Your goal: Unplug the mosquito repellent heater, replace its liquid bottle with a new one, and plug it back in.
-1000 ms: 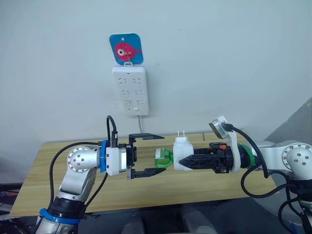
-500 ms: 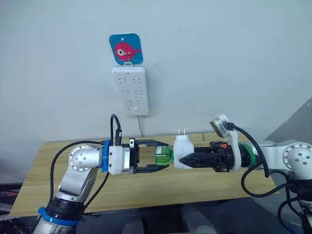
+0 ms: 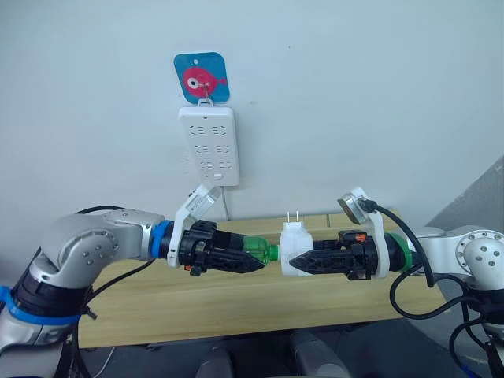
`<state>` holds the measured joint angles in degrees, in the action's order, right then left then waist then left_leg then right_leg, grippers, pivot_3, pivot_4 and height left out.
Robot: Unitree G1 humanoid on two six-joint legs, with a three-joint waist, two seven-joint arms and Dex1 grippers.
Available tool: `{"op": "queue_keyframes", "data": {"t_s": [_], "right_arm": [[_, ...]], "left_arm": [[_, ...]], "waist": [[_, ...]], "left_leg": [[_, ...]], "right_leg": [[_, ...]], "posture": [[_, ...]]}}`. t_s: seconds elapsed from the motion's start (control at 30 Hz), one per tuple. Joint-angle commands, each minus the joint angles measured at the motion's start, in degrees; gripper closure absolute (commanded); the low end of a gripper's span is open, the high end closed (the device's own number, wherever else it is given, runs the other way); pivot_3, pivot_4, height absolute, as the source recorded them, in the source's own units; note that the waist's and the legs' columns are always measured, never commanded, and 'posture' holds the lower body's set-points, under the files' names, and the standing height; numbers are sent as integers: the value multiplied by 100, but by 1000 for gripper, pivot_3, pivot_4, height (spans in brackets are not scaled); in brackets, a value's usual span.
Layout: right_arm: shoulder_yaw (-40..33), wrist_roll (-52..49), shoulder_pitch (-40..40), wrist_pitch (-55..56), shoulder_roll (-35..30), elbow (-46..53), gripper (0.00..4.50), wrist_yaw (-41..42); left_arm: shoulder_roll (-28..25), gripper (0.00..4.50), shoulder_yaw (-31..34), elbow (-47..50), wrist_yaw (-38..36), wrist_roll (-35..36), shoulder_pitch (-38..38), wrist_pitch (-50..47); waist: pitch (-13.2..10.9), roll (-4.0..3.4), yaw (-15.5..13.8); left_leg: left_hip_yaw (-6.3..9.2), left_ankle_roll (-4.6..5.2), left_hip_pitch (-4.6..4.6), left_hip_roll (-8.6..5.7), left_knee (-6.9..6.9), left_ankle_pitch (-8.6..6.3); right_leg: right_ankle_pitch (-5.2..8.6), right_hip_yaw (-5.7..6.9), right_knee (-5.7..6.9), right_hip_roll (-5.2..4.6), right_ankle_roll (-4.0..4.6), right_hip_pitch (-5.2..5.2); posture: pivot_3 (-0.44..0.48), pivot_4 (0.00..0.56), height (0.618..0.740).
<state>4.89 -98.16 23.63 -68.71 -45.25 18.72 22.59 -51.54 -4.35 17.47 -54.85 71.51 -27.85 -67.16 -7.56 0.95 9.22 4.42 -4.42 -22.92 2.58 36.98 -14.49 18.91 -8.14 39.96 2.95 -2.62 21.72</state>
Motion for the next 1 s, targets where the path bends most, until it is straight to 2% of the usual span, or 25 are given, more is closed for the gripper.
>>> {"op": "queue_keyframes", "data": {"t_s": [0.03,0.23,0.37,0.43,0.57,0.67,0.77,0.87,1.0], "right_arm": [[-167,-183,48,-4,-23,202,1496,172],[-249,-72,-2,11,-72,173,1496,188],[-516,660,-211,51,-421,-123,1496,217],[-332,1584,-266,158,-620,-217,1496,254],[317,3508,-228,579,-822,-602,1496,307],[1380,5515,-149,1536,-1124,-1098,1496,725],[2041,6895,-2,2400,-1199,-1719,1496,1122],[2407,7852,202,3012,-1108,-2397,1496,1539],[2434,8384,448,3207,-748,-3213,1496,2037]], "left_arm": [[-46,2279,375,-192,76,318,-185,-378],[-300,2279,394,229,-638,-383,353,169],[-426,2279,480,488,-971,-1048,953,884],[-314,2279,536,618,-1075,-1376,1231,1390],[-14,2279,735,741,-870,-1351,1495,1549],[-8,2279,627,828,-972,-1934,1864,2094],[210,2279,575,822,-829,-2378,2003,2568],[441,2279,458,838,-759,-2856,2149,3076],[656,2279,321,870,-750,-3232,2395,3501]], "waist": [[0,0,9],[-4,-6,28],[-10,-5,4],[-14,-1,-23],[-23,1,-92],[-36,-15,-100],[-68,-16,-112],[-113,-23,-110],[-141,-13,-102]], "left_leg": [[0,0,0,0,0,0],[-2,0,2,0,-3,0],[-4,-1,0,0,-3,0],[-9,-1,1,-2,-3,0],[-18,-1,2,0,2,0],[-33,-1,4,0,-1,0],[-44,-1,0,0,-4,0],[-55,-1,-1,0,-3,0],[-60,-1,0,2,-3,0]], "right_leg": [[0,0,0,0,0,0],[1,-3,0,0,3,3],[1,-6,-1,-1,4,4],[1,-9,-3,-3,3,3],[2,-17,-3,-4,3,6],[2,-33,-4,-4,3,14],[2,-44,-2,-6,3,27],[1,-53,-1,-9,3,29],[-9,-57,1,-11,15,30]], "posture": [[-141,102,740],[-139,103,740],[-133,109,740],[-134,113,740],[-137,121,740],[-132,128,740],[-126,130,740],[-121,135,740],[-117,143,740]]}}
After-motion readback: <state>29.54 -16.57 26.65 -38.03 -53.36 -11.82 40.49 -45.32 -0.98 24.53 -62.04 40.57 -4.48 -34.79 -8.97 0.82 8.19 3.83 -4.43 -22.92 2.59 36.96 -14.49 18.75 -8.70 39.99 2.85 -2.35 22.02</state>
